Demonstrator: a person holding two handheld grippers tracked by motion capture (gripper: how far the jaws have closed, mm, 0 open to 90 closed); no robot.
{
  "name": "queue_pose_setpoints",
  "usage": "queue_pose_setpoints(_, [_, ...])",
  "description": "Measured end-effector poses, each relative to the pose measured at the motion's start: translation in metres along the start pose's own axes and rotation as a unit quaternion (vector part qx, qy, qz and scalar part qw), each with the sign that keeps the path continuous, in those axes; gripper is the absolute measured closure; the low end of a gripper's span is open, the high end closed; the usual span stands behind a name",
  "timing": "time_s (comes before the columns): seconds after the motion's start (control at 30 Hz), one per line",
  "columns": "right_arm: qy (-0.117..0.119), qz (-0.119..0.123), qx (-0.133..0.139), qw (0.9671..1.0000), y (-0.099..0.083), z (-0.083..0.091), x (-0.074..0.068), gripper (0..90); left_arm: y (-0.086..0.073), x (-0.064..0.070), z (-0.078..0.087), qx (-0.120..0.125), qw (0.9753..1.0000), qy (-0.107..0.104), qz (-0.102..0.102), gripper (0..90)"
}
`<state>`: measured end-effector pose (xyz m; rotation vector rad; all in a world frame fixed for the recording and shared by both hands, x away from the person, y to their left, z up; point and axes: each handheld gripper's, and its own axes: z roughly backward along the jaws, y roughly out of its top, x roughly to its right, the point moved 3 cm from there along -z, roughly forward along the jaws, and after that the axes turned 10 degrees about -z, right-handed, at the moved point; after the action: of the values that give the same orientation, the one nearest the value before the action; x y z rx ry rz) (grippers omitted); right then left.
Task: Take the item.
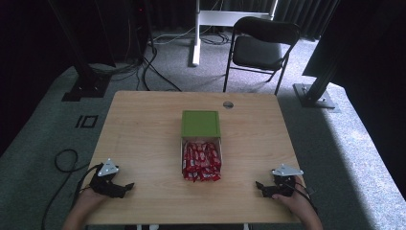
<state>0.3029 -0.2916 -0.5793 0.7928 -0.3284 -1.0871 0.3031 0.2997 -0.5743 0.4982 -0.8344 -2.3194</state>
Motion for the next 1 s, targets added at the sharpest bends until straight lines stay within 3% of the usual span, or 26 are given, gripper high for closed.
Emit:
queue_pose_setpoints(0.77, [0.0,0.001,0.0,1.0,0.0,0.0001,-0.0002,10.7,0.0,-0.0001,0.0001,0.0,1.0,0.0,0.0,1.5])
queue_pose_setpoints(1.0, [-0.012,-0.01,0.003,0.9999,0.0015,-0.0014,-0.0008,10.8,0.0,-0.0001,0.0,0.0,1.0,0.0,0.0,1.5])
